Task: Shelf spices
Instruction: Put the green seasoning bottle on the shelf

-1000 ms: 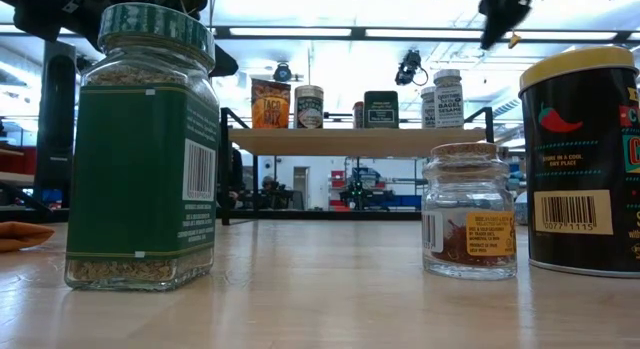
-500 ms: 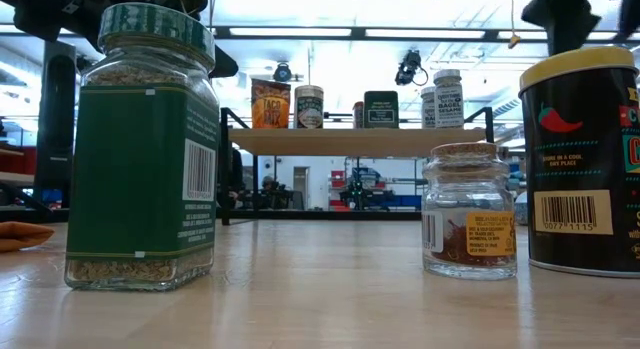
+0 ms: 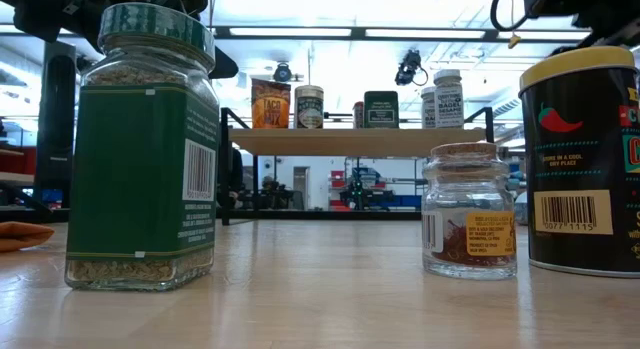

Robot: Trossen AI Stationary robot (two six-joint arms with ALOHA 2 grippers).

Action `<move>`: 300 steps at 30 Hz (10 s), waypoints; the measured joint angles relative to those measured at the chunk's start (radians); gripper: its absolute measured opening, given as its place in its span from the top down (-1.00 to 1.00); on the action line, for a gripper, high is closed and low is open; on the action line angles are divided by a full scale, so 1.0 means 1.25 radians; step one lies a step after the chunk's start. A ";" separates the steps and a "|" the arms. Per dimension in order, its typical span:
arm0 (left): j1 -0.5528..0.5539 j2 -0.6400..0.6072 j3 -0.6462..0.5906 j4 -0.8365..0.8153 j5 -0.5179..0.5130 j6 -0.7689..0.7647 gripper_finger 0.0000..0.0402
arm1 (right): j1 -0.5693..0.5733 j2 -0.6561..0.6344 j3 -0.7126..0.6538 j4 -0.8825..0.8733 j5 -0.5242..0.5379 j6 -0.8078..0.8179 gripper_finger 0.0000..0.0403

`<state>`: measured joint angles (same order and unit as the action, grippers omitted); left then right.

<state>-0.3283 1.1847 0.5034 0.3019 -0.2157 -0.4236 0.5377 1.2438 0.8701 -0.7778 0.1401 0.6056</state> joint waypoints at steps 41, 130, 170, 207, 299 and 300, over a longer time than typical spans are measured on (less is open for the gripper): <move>0.001 0.051 0.000 0.117 -0.176 -0.041 -0.44 | 0.000 0.000 -0.039 0.000 0.167 0.079 -0.72; -0.158 0.551 0.658 -0.434 0.207 -0.352 -0.48 | 0.000 0.000 -0.039 0.042 0.169 0.073 -0.72; -0.151 0.549 0.538 -0.826 -0.001 -0.285 -0.48 | 0.049 0.444 0.298 0.490 0.296 -0.306 -0.72; -0.188 0.528 0.481 -0.815 -0.168 -0.395 -0.48 | 0.054 0.587 0.600 0.057 0.144 0.043 -0.72; -0.129 0.528 0.585 -0.909 -0.317 -0.668 -0.48 | 0.142 0.531 0.497 -0.506 0.548 0.402 -0.72; -0.129 0.528 0.584 -0.923 -0.329 -0.680 -0.48 | 0.142 0.531 0.497 -0.506 0.547 0.403 -0.72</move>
<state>-0.4900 1.8450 1.2340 -0.8517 -0.6265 -1.2733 0.7155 1.9072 1.4918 -1.4101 0.8242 1.1088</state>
